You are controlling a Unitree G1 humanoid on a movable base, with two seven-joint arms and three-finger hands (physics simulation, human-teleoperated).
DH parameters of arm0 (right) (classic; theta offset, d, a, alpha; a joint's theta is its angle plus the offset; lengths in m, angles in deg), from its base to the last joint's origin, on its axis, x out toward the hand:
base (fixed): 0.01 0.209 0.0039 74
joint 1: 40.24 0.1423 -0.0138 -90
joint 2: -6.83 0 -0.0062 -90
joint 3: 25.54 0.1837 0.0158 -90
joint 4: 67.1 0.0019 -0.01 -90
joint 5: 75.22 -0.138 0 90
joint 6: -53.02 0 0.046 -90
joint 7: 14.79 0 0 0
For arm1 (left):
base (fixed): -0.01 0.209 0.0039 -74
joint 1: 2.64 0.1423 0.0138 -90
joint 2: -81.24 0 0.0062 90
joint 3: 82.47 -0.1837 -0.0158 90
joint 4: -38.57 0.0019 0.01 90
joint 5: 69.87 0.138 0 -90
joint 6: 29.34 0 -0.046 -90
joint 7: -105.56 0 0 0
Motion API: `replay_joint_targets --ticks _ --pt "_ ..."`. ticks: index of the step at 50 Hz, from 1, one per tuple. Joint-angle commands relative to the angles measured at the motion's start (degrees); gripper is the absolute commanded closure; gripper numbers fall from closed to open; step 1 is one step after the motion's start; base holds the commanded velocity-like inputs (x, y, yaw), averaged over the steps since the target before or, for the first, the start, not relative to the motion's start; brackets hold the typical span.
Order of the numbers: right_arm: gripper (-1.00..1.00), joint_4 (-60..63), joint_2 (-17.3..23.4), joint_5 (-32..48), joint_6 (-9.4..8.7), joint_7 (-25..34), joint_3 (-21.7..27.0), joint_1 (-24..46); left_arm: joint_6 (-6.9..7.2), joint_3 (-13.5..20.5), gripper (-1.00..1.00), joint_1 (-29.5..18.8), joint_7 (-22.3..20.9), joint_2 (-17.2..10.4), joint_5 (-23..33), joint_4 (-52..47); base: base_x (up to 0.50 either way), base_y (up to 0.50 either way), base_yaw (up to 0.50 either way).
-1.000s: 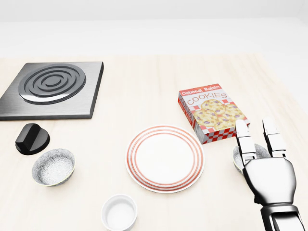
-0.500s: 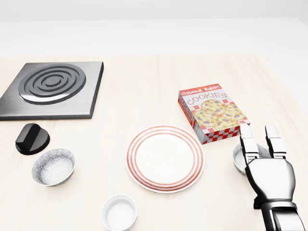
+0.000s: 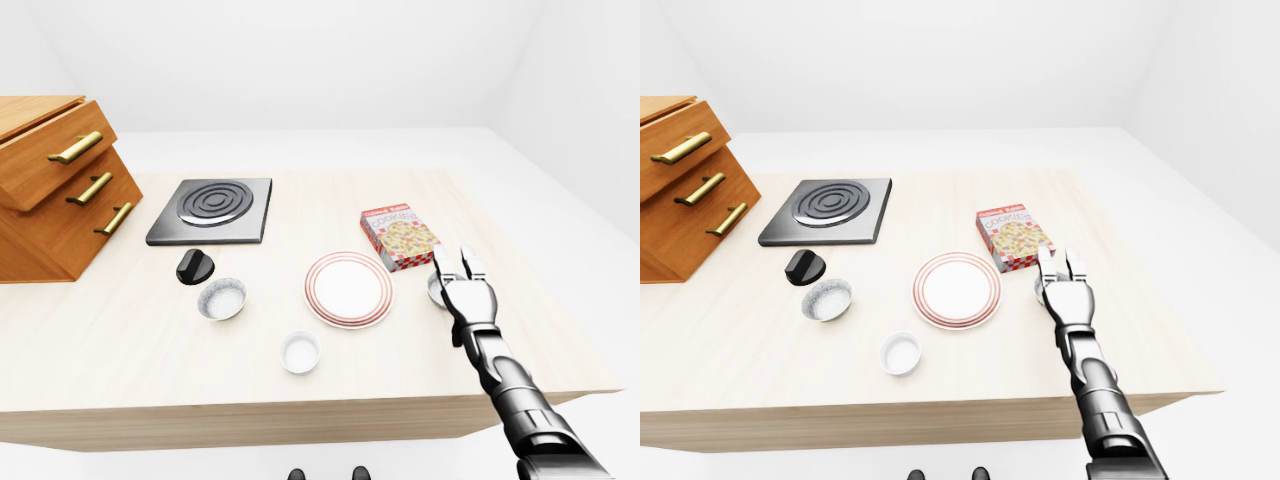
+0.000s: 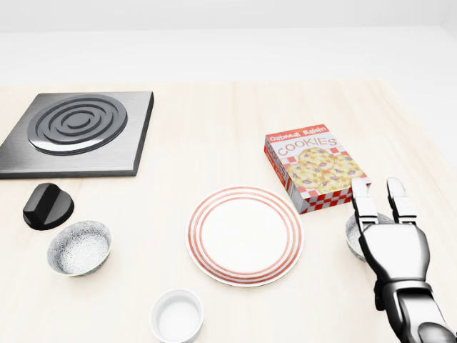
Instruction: Pick the akita bowl next to the plate and place it on the plate.
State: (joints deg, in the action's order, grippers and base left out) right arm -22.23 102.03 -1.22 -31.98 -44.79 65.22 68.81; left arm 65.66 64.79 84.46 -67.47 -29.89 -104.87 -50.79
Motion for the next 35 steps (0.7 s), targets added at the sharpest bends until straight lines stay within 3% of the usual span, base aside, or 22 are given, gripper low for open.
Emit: replay_joint_targets --ticks 1,18,19,20,21,23,35 --pt "-1.00 -6.21 -0.38 -0.28 0.00 0.00 -1.96 -0.82 0.00 -0.06 -1.00 -0.01 -0.20 0.15 0.01 0.12 0.00 0.00 0.00" --pt "-1.00 -11.89 -0.38 -1.97 0.00 0.00 -3.17 1.10 0.00 0.00 -1.00 0.17 -0.40 0.08 -0.25 -0.06 0.00 0.00 0.00" --pt "-0.73 -12.05 -0.45 -2.27 0.00 0.00 -3.16 0.98 0.00 0.10 -1.00 0.25 -0.38 0.05 -0.33 -0.40 0.00 0.00 0.00" --pt "0.29 -12.17 -0.45 -2.20 0.00 0.00 -3.32 0.87 0.00 0.10 -1.00 0.19 -0.48 0.09 -0.29 -0.32 0.00 0.00 0.00" --pt "0.77 -12.32 -0.45 -2.28 0.00 0.00 -3.34 0.89 0.00 0.04 -1.00 0.13 -0.56 0.12 -0.20 -0.15 0.00 0.00 0.00" --pt "1.00 -11.78 -0.50 -3.42 0.00 0.00 -2.93 0.42 0.00 -0.06 -1.00 0.09 -0.70 0.20 -0.11 0.03 0.00 0.00 0.00" --pt "1.00 -10.29 -0.31 -5.04 0.00 0.00 -2.72 -1.28 0.00 -0.14 -1.00 0.43 -1.33 0.61 -0.26 -0.67 0.00 0.00 0.00"
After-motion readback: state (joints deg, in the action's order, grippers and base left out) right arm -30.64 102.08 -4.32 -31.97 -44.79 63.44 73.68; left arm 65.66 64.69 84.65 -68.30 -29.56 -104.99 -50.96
